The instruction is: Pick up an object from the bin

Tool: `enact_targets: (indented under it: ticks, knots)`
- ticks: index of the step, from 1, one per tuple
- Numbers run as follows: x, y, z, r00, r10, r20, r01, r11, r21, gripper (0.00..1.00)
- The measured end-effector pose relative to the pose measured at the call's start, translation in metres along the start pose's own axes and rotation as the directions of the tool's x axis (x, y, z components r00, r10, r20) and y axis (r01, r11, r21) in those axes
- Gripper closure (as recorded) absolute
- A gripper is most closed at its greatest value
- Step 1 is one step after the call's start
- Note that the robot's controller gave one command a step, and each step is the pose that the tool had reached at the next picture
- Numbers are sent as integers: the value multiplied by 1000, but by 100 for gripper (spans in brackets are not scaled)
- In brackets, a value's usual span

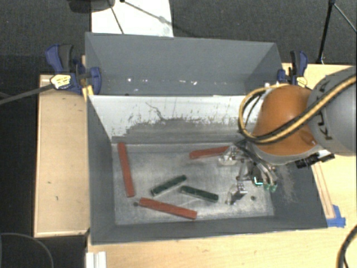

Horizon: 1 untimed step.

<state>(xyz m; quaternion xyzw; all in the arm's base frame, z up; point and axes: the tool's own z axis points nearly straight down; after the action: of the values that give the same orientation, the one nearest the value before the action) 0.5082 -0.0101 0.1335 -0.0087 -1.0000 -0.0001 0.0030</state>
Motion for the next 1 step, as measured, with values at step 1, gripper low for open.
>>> enact_targets:
  ticks: [1]
  knots:
    - [-2, 0, -4, 1000, 0, 8, 0, 1000, 0, 0]
